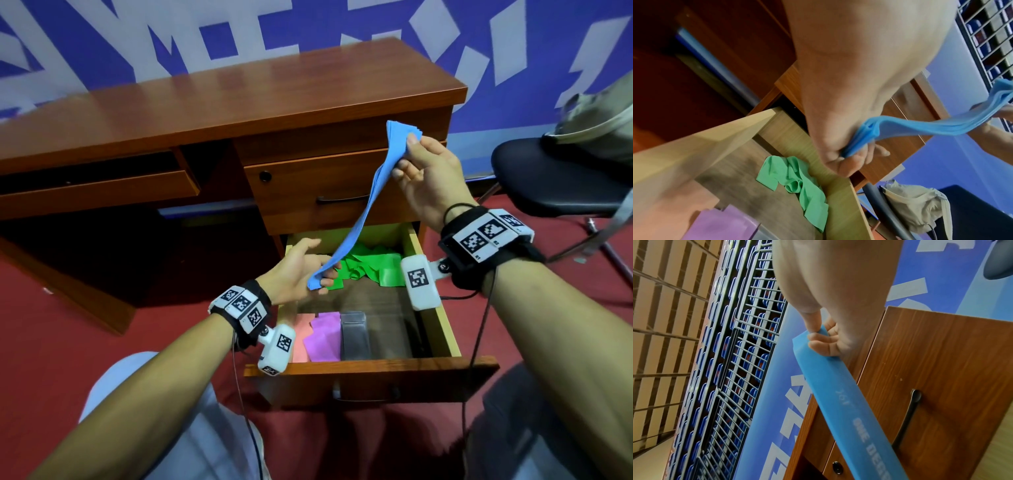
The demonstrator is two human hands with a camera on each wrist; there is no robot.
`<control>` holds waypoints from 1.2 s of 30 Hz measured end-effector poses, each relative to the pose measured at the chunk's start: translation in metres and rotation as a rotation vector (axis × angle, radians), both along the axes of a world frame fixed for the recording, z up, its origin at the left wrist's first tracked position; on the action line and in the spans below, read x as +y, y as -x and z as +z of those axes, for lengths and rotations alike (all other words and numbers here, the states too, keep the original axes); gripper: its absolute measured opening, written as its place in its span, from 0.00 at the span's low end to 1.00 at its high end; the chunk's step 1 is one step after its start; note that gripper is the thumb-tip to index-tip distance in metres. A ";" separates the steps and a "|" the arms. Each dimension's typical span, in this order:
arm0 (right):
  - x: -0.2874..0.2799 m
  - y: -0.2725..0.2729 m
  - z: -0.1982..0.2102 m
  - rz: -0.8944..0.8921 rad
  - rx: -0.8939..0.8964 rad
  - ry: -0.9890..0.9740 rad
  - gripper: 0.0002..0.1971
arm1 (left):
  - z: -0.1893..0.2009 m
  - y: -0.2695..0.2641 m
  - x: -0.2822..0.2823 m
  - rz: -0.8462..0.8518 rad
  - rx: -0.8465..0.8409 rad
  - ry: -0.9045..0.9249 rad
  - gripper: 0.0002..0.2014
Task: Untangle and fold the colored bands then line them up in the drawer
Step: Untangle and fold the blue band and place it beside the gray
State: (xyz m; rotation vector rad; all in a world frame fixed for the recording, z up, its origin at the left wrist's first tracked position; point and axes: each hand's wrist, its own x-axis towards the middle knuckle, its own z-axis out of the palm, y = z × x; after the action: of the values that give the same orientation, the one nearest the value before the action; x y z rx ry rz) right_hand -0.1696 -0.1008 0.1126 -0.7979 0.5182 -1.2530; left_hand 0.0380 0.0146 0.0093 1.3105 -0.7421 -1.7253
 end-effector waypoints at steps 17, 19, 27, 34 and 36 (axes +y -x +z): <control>-0.006 0.014 -0.001 0.165 0.071 0.098 0.04 | 0.014 -0.030 -0.003 0.430 -0.123 -0.136 0.07; -0.005 0.012 -0.004 0.242 0.178 0.151 0.04 | 0.023 -0.029 -0.003 0.423 -0.111 -0.106 0.06; 0.016 -0.010 -0.039 0.667 0.649 0.389 0.01 | 0.043 -0.008 0.005 0.276 -0.132 0.011 0.05; 0.025 -0.021 -0.049 0.768 0.699 0.372 0.02 | 0.048 0.002 0.014 0.209 -0.033 0.038 0.07; 0.025 -0.022 -0.048 0.777 0.669 0.358 0.01 | 0.048 0.004 0.014 0.231 0.006 0.027 0.07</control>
State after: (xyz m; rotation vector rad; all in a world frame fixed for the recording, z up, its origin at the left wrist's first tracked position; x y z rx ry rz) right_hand -0.1478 -0.0758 0.0646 -1.5580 0.4394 -0.3307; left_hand 0.0340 0.0290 0.0570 1.3175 -0.5838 -1.5287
